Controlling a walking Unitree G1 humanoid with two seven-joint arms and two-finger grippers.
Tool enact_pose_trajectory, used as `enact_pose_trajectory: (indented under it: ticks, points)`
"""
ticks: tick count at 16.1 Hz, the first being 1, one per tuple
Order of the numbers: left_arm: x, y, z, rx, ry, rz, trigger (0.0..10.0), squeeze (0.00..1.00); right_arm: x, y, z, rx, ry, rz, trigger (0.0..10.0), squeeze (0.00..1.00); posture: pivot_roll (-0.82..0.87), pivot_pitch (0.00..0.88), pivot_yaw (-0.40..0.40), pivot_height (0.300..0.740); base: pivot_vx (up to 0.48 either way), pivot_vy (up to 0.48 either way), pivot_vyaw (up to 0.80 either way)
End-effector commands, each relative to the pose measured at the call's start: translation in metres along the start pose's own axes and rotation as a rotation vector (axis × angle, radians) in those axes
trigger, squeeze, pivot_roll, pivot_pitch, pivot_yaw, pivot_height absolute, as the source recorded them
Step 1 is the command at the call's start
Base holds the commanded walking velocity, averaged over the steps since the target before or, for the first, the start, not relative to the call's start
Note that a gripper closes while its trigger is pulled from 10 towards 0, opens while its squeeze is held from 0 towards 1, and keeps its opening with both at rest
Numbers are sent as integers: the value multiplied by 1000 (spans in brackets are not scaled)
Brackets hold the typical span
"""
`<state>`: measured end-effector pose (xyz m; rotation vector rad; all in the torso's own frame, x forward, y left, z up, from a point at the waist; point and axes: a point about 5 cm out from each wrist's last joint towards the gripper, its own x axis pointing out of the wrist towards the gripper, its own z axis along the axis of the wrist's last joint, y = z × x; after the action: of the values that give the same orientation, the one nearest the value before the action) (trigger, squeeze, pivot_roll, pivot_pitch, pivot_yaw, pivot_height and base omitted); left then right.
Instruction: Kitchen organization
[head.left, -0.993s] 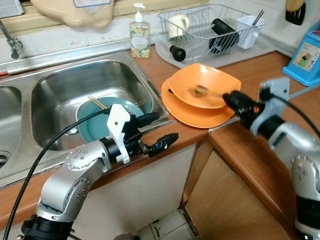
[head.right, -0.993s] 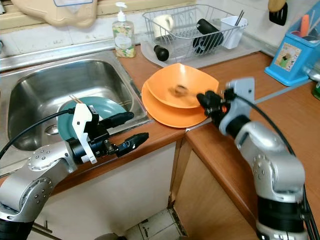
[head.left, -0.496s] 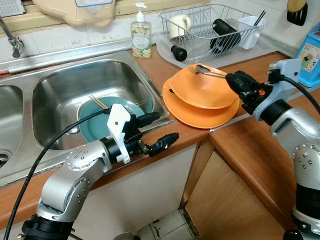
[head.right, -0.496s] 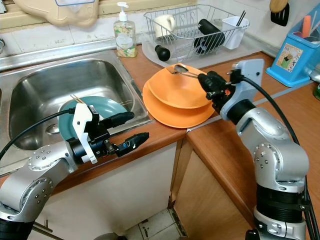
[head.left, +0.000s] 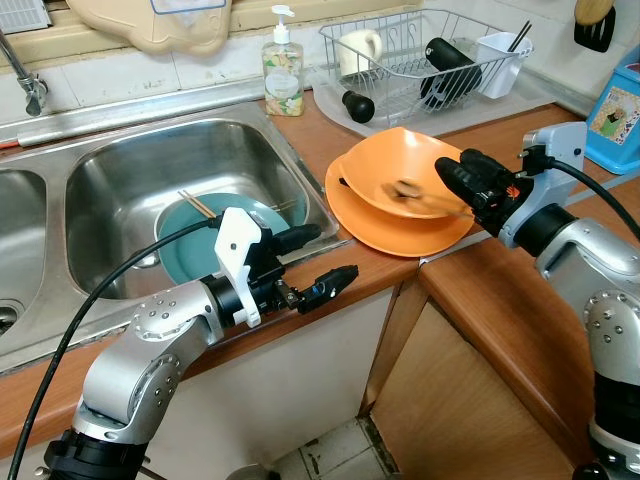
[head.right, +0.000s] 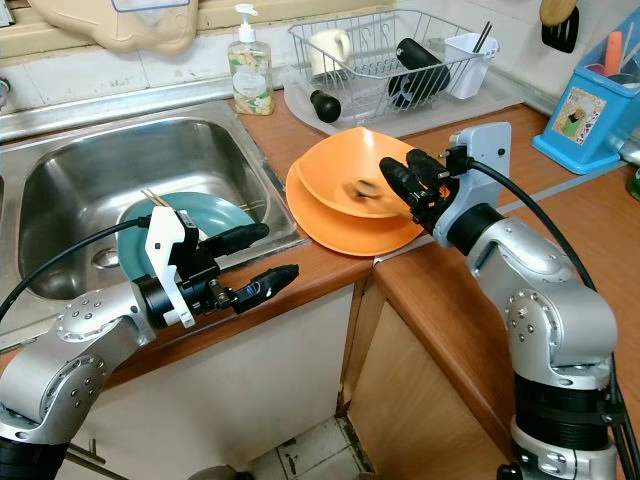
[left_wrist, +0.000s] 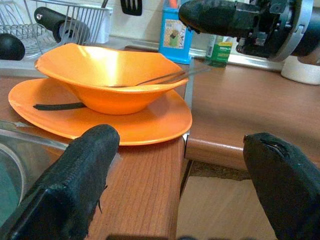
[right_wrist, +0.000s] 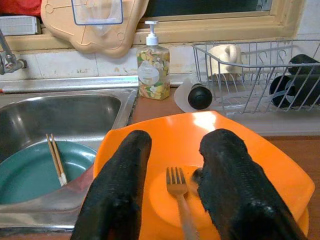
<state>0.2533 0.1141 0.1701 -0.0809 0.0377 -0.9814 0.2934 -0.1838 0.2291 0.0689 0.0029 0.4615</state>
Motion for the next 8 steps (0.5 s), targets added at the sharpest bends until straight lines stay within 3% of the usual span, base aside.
enact_pose_trajectory:
  ticks: [1, 3, 8]
  points:
    - [2, -1, 4, 18, 3, -17, 10000, 0, -2, 3, 0, -6, 10, 17, 10000, 1000, -145, 0, 15, 740, 0, 0, 0]
    - [2, -2, 4, 16, 5, -18, 10000, 0, -3, -3, 3, 10, -15, -11, 10000, 1000, -144, 0, 15, 740, 0, 0, 0]
    - [1, -3, 3, 12, 10, -26, 10000, 0, -12, -33, 5, 50, -47, -132, 10000, 1000, -153, 0, 22, 740, 0, 0, 0]
